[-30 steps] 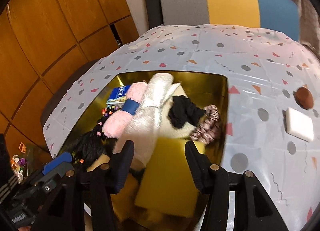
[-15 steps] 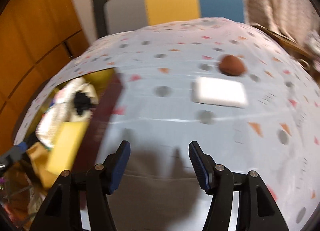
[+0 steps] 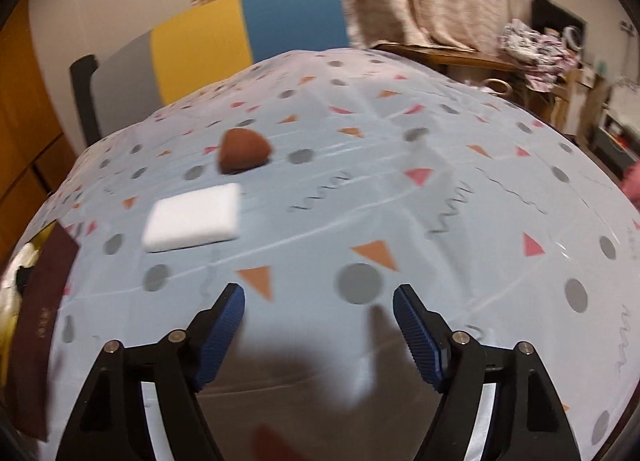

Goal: Organize rigid objects
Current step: 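Grasp the white foam block with the left gripper and lift it, then grasp the brown egg-shaped makeup sponge with the right gripper and lift it, then carry the white foam block into the gold tray with the left gripper and release it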

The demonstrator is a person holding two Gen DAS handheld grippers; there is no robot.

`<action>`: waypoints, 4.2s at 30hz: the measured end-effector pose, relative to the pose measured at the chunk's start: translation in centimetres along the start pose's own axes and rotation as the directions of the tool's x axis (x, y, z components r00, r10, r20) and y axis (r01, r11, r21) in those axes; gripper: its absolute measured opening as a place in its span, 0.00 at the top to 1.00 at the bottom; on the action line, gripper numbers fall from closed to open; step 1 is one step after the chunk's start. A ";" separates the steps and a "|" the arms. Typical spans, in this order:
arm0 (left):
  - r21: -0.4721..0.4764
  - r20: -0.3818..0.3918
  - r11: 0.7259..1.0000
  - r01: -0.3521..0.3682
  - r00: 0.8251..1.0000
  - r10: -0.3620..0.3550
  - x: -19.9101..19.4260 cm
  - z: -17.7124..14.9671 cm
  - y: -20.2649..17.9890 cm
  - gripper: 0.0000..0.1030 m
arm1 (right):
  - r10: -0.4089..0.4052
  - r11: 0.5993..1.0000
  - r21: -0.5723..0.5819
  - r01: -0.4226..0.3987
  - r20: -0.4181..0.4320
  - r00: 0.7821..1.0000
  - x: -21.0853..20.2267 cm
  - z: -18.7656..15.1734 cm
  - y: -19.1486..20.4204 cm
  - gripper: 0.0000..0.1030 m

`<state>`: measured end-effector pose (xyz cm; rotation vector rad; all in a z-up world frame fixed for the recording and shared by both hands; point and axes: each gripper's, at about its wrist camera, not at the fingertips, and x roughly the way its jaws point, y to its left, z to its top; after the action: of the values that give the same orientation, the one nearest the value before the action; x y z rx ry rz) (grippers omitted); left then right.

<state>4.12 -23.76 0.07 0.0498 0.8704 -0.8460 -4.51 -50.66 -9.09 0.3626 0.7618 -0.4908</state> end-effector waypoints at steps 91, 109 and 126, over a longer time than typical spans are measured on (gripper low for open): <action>0.123 -0.006 0.986 -0.117 0.993 0.119 15.5 -0.8 -1.7 0.30 | 0.078 0.973 -0.204 -0.104 -0.134 0.988 16.3 13.5 9.2 0.39; 0.145 0.001 0.979 -0.143 0.989 0.145 15.7 -0.8 -2.0 0.30 | 0.139 0.990 -0.027 -0.141 -0.072 0.988 6.7 6.2 4.0 0.50; 0.158 0.080 0.963 -0.216 0.975 0.206 12.7 -1.5 -2.9 0.35 | 0.042 0.997 0.063 -0.045 0.046 0.998 2.8 0.5 1.7 0.50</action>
<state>5.61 -33.24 -8.88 0.2565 0.7194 -0.7137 -1.53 -50.27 -10.53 0.4262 0.6949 -0.4815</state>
